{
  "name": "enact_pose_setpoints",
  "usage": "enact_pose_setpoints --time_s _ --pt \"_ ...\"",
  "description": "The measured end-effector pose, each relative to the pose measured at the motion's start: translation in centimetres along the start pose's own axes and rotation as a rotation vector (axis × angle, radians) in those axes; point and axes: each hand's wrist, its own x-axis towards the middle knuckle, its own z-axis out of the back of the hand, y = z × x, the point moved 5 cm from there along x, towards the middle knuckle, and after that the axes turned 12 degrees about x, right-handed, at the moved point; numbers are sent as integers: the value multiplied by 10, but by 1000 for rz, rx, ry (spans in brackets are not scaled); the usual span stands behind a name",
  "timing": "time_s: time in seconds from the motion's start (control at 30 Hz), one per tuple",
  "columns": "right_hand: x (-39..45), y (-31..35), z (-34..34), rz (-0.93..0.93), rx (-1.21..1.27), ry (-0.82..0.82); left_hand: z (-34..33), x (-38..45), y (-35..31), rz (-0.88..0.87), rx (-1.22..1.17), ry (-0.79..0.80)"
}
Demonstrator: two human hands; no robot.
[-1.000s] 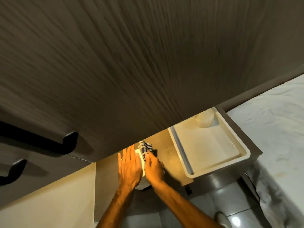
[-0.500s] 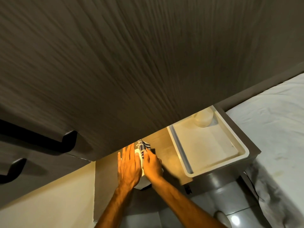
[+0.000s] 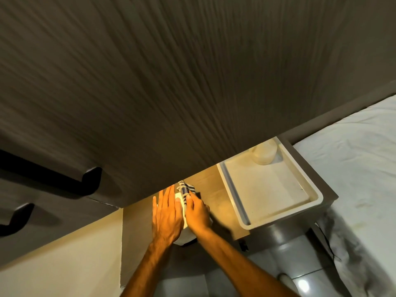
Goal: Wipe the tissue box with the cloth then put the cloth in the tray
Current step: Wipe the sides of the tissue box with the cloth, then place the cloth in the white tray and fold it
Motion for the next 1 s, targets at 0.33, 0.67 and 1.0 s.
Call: enact_pose_setpoints --time_s 0.33,0.67,1.0 --pt "-15 -15 29 60 -120 -13 0 1 2 78 24 55" --pt "-44 92 144 484 -217 -46 47 -6 -39 47 -219 -261" --pt "2 37 179 358 -1102 -86 -39 -22 -141 169 -597 24"
